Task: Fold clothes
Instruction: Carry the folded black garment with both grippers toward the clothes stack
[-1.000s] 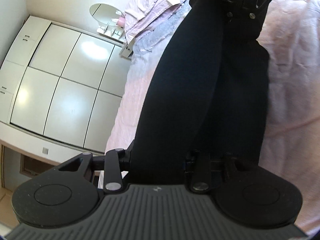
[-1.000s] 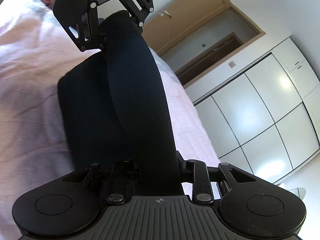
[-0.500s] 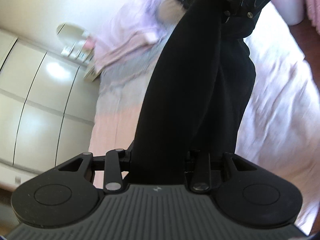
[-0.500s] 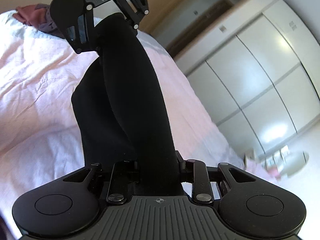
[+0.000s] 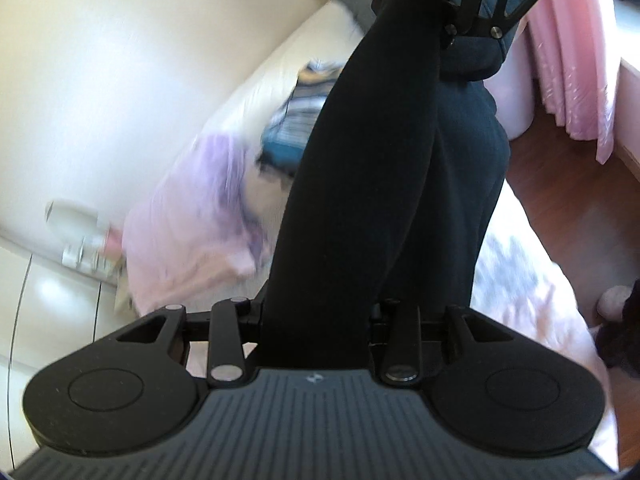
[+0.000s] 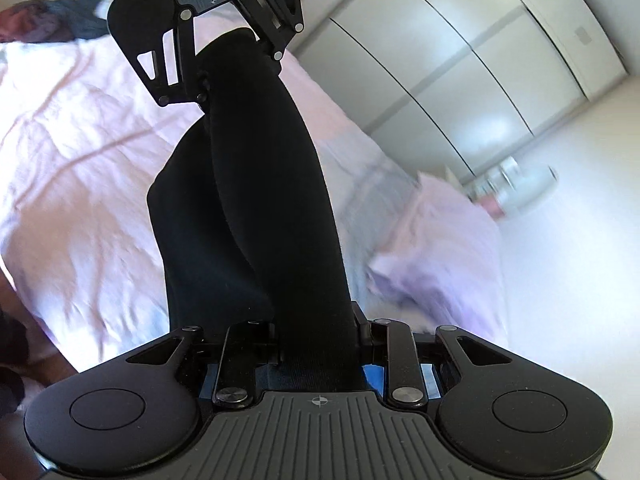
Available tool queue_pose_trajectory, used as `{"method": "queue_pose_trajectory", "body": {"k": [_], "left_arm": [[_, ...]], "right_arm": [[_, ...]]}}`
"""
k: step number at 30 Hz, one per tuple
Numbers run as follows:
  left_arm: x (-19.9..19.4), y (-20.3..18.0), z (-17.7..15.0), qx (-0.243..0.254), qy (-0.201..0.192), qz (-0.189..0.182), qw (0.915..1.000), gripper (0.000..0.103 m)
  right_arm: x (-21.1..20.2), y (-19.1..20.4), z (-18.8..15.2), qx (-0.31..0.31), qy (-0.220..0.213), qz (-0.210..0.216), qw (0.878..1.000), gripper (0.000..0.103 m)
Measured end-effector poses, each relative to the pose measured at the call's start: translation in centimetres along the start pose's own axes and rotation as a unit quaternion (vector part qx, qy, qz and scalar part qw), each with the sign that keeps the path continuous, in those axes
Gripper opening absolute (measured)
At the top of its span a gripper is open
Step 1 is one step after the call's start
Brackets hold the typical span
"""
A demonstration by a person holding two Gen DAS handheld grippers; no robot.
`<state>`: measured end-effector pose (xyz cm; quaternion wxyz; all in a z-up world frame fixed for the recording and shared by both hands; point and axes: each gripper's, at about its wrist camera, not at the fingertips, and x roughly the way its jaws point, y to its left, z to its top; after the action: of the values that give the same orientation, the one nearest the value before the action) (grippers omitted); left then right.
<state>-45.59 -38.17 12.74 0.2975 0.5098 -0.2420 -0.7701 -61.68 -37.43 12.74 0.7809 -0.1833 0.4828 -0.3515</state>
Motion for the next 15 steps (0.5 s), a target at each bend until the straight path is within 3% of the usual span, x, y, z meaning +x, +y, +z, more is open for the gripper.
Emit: {"method": "queue_pose_trajectory", "body": {"k": [8,15], "left_arm": [[6.8,8.1,7.4,0.064,-0.095,0.012,0.9933,0.036],[14.3,14.7,14.5,0.076,-0.121,0.036,0.9891,0.036]], "right_arm": [[-2.1,-8.5,-4.9,0.043,0.057,-0.099,0.993,0.027],[-0.7,-18.7,-9.3,0.054,0.069,-0.150,0.985,0.027]]}}
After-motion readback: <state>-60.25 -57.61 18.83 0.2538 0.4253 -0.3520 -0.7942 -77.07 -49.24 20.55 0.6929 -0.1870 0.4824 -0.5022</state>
